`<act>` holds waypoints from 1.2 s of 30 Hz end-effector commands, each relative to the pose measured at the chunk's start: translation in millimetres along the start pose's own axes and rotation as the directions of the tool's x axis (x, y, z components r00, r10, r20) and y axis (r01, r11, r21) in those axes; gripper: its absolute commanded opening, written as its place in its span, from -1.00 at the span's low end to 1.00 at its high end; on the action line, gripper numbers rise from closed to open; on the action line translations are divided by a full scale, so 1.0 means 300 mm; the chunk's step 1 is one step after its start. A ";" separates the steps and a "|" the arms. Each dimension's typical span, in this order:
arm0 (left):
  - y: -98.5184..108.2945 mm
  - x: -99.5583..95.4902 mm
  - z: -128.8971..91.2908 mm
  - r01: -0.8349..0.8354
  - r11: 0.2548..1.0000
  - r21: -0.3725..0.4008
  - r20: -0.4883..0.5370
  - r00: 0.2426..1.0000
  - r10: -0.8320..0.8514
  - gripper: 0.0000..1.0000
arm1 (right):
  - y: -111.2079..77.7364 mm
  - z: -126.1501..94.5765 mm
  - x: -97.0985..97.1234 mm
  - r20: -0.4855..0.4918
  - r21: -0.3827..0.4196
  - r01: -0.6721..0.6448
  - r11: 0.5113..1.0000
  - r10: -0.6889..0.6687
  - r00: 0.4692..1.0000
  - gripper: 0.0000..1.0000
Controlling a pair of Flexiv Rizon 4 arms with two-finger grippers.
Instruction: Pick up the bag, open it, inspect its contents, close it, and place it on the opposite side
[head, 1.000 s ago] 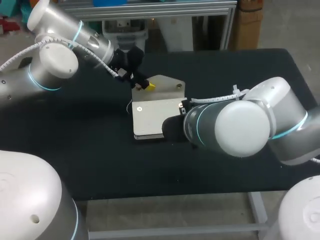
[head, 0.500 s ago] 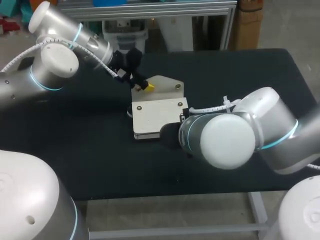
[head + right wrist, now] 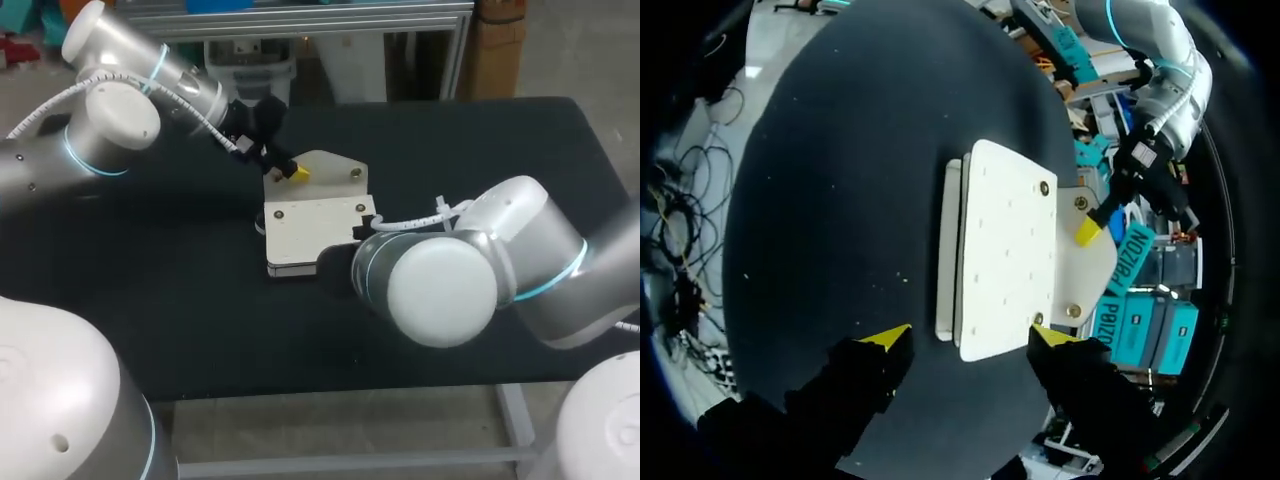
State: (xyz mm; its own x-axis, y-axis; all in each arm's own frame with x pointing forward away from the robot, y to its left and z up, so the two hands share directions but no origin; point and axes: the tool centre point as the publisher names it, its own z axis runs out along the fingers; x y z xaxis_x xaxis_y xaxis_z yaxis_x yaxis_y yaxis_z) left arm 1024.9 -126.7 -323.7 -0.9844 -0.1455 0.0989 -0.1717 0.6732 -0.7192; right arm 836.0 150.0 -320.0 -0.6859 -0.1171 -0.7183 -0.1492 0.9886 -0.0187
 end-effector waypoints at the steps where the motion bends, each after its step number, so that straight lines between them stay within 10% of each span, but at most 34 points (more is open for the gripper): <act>1: -0.005 -0.021 0.011 -0.010 1.000 -0.005 -0.018 1.000 0.010 -1.00 | 0.030 -0.011 0.064 0.138 0.009 0.005 1.000 -0.006 0.990 1.00; 21: 0.030 -0.015 0.033 -0.054 0.998 -0.007 -0.036 0.998 0.054 -1.00 | -0.038 0.116 0.083 0.245 0.030 -0.044 0.999 0.035 0.969 0.93; 27: 0.041 -0.014 0.035 -0.066 0.998 -0.016 -0.043 0.997 0.065 -1.00 | -0.053 0.146 0.066 0.262 0.014 -0.053 0.999 0.047 0.964 0.33; 36: 0.050 -0.009 0.047 -0.084 0.996 -0.023 -0.058 0.995 0.083 -1.00 | -0.060 0.198 0.052 0.270 0.000 -0.053 0.999 0.051 0.962 0.15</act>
State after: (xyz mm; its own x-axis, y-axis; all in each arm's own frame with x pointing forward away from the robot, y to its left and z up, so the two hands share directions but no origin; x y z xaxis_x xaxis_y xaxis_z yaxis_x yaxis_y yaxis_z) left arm 1023.0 -126.6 -341.7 -0.9956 -0.0547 0.0755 -0.0921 0.7004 -0.7078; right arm 867.9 138.8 -364.5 -0.7017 -0.0578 -0.7101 -0.0740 0.9972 -0.0080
